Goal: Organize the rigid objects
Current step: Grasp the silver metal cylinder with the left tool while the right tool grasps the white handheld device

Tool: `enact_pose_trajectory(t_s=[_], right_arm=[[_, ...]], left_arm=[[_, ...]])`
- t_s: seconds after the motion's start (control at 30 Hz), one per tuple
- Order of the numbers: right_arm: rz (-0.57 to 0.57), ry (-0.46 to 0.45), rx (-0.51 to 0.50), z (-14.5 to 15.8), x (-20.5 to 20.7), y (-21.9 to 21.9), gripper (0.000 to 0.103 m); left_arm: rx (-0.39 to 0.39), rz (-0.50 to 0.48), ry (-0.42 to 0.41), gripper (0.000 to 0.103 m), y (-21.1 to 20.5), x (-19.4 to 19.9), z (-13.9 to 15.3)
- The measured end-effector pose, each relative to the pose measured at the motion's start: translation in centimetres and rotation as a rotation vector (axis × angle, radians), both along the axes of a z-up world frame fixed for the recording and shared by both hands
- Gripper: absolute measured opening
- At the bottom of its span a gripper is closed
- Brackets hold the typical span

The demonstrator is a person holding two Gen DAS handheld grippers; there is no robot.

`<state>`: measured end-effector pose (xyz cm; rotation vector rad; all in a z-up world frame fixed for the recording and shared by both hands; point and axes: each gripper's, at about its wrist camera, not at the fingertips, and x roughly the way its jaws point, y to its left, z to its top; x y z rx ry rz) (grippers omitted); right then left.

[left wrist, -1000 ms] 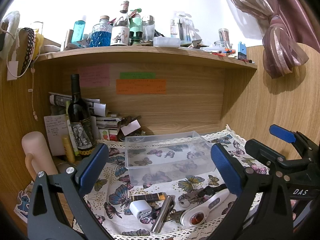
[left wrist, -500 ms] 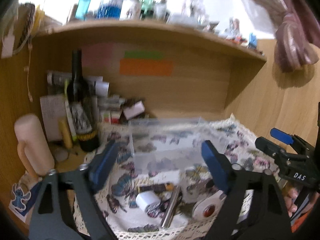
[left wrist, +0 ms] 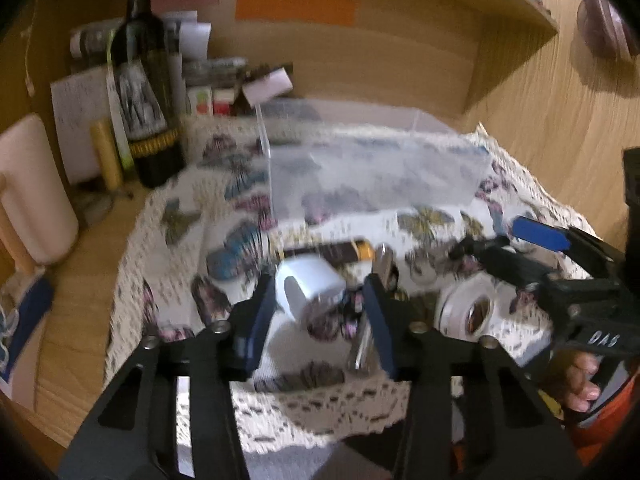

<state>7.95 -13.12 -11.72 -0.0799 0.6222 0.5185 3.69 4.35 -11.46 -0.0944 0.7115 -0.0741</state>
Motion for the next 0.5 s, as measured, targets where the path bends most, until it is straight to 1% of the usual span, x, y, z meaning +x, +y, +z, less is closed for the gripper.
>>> enact_pose_trajectory(t_s=[0.07, 0.13, 0.2, 0.33, 0.5], right_arm=[[0.024, 0.013, -0.026, -0.7, 0.2, 1.3, 0.086], [0.034, 0.021, -0.059, -1.5, 0.3, 2.2, 0.086], [0.03, 0.025, -0.09, -2.1, 0.4, 2.7, 0.086], [0.019, 0.008, -0.097, -2.1, -0.2, 1.8, 0.086], [-0.035, -0.032, -0.146, -2.1, -1.1, 0.0, 0.086]], left_arm=[[-0.008, -0.008, 0.011, 0.04, 0.0, -0.4, -0.4], [-0.009, -0.021, 0.019, 0.035, -0.2, -0.7, -0.6], [-0.007, -0.039, 0.026, 0.034, -0.5, -1.0, -0.7], [0.002, -0.085, 0.042, 0.033, -1.6, -1.2, -1.0], [0.012, -0.115, 0.067, 0.033, -3.0, -0.2, -1.6]])
